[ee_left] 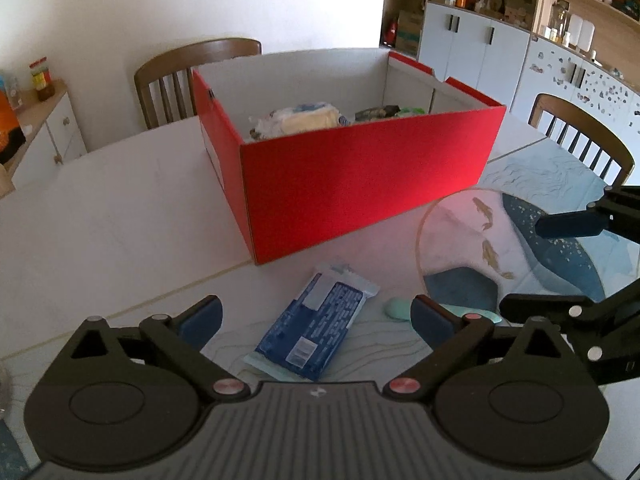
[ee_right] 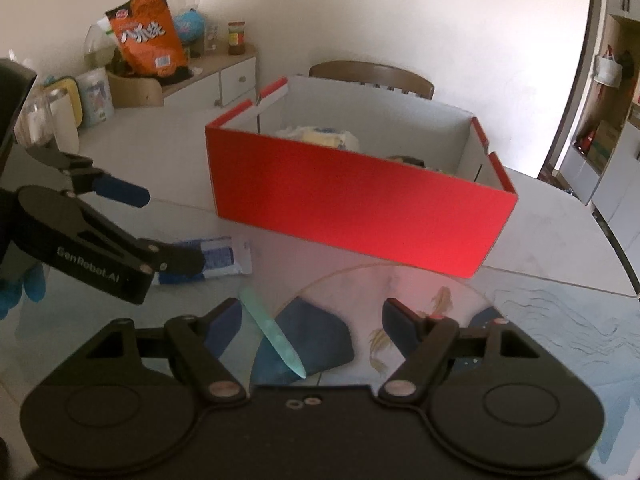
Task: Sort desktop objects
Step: 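Lift both tools out of the box and move back toward the table, then grasp the blue-white pack with the left tool while the right tool grasps the mint-green stick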
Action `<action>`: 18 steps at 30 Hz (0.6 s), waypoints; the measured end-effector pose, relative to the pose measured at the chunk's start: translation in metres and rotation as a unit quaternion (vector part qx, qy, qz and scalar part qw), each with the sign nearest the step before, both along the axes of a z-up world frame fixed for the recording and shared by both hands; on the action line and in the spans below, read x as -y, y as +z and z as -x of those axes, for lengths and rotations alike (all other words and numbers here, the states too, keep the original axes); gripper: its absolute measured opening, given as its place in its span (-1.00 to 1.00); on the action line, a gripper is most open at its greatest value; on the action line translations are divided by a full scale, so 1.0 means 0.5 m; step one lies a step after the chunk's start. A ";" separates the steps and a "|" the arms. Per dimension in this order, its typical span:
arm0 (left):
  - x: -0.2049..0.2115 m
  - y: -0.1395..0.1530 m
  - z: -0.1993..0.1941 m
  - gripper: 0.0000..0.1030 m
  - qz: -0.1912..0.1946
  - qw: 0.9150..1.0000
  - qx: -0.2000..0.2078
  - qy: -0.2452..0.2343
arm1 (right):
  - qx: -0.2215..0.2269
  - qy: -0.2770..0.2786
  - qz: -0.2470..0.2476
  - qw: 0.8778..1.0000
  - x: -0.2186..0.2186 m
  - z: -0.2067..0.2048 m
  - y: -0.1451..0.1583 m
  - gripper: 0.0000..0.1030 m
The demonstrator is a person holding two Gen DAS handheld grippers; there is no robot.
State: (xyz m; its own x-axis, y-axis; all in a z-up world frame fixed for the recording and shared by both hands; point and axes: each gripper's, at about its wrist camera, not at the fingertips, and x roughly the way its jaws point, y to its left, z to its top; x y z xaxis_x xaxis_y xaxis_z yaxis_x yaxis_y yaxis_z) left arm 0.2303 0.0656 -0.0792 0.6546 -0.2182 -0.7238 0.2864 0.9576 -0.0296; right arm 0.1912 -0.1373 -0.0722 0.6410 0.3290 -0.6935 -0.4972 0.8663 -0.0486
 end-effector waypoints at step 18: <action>-0.006 -0.059 -0.016 0.96 0.015 1.000 0.005 -0.003 | -0.021 0.025 0.020 0.999 -0.030 -0.021 -0.082 0.40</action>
State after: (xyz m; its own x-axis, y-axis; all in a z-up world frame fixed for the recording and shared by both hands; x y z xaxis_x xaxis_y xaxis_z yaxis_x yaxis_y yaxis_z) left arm 0.2383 0.0688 -0.1089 0.6597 -0.2447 -0.7106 0.2933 0.9544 -0.0564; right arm 0.2018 -0.1223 -0.1134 0.5948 0.3322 -0.7320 -0.5428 0.8376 -0.0609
